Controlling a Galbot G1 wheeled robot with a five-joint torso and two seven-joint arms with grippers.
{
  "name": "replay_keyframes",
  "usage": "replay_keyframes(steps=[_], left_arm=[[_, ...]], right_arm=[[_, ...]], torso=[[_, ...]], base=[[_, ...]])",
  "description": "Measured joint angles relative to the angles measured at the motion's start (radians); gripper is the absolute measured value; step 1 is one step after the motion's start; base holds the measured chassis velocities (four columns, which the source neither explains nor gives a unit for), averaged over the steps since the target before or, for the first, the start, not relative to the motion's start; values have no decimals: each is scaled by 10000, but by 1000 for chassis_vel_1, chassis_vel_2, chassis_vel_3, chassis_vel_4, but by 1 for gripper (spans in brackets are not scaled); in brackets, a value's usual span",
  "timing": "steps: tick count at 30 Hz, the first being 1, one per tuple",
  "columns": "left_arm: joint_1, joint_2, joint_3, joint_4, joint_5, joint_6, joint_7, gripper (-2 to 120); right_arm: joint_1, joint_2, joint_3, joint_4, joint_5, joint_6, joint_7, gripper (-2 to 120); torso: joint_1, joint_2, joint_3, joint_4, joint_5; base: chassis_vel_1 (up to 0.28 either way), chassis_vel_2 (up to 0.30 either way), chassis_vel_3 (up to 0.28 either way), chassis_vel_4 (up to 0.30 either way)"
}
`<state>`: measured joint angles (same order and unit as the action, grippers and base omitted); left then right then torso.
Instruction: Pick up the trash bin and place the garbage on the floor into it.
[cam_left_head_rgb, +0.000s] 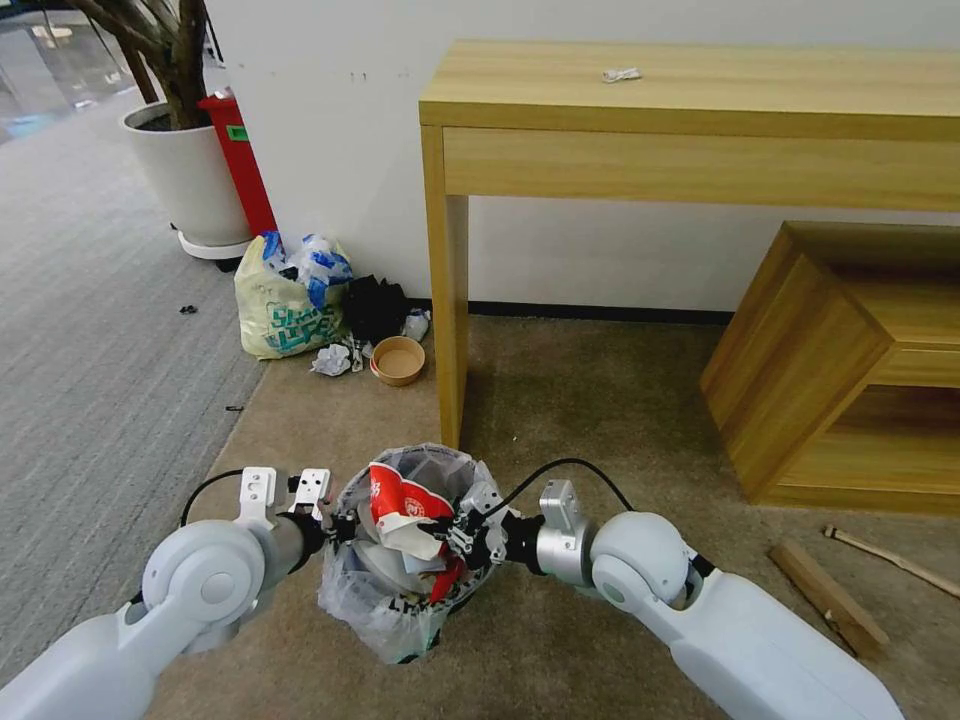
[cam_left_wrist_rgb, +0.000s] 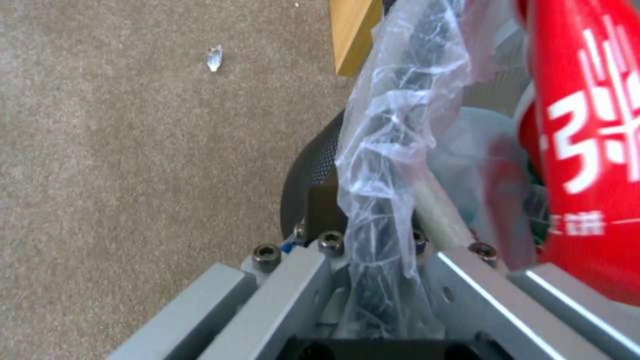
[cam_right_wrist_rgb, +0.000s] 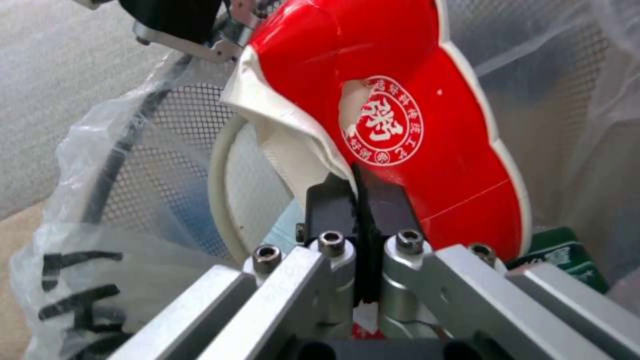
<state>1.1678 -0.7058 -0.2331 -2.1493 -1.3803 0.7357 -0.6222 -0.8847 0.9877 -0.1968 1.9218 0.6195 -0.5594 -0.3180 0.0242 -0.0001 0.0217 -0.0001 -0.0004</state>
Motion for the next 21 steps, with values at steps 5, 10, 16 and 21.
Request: replay_keyframes(steps=[5,10,16,21], left_arm=[[-6,8,1,23,15,0,54,0],[9,19,-32,38,39,-4,110,0],[29,-60,59,107,223,-7,377,0],[44,-78,92,140,291,-7,433,0]], right_arm=[[35,39,0,-46,178,-177,140,0],[39,105,4,29,299,-205,566,13],[98,196,62,352,697,9,1126,36],[93,67,265,539,743,53,1197,55]], torso=[[0,0,0,0,0],[0,0,0,0,0],[0,0,0,0,0],[0,0,0,0,0]], base=[[0,0,0,0],[0,0,0,0],[0,0,0,0],[0,0,0,0]])
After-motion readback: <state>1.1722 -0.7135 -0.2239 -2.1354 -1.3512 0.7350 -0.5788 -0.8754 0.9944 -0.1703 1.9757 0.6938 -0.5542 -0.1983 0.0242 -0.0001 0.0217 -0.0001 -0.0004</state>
